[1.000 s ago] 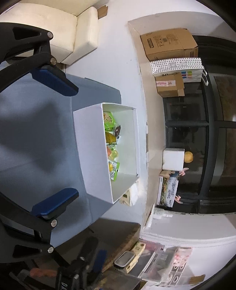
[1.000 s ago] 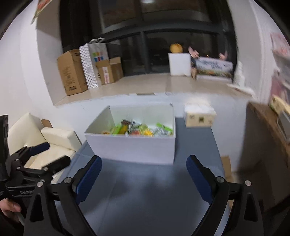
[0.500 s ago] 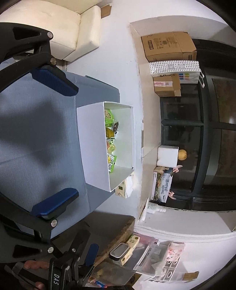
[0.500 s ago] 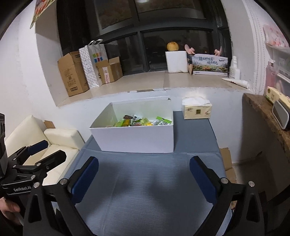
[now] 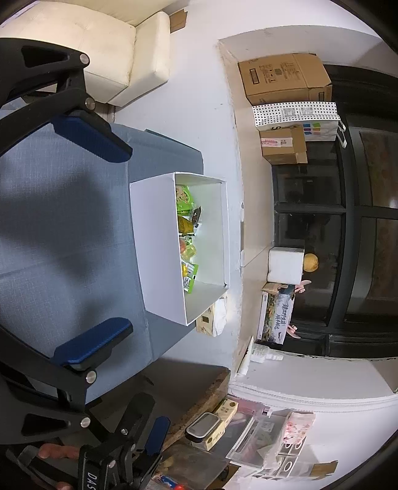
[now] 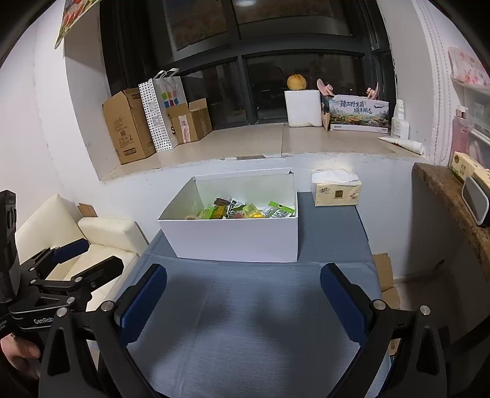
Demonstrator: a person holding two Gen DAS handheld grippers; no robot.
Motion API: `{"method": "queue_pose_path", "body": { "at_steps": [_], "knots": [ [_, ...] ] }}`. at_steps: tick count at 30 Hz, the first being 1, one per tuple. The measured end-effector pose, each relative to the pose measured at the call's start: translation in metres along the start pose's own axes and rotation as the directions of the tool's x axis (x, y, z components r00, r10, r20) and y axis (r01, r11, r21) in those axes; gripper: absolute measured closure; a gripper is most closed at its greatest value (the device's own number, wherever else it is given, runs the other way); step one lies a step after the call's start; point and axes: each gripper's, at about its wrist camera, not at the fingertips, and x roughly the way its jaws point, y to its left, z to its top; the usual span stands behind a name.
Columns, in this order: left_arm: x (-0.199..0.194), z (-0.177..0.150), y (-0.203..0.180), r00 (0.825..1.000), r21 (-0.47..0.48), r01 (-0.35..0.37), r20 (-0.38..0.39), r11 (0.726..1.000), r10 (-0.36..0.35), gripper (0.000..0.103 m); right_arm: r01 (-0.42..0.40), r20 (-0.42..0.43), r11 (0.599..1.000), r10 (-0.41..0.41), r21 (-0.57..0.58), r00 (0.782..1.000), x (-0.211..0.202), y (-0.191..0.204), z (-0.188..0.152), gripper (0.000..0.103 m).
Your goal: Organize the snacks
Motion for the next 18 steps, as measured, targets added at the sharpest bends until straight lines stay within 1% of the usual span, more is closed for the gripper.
{"method": "queue_pose_path", "body": {
  "at_steps": [18],
  "knots": [
    [0.0054,0.0048,0.0004,1.000,0.002,-0.006,-0.022,1.000,0.006,0.000,0.008,0.003,1.000,-0.008,0.008,1.000,-0.0052,-0.0038,0.0063,0.000]
  ]
}}
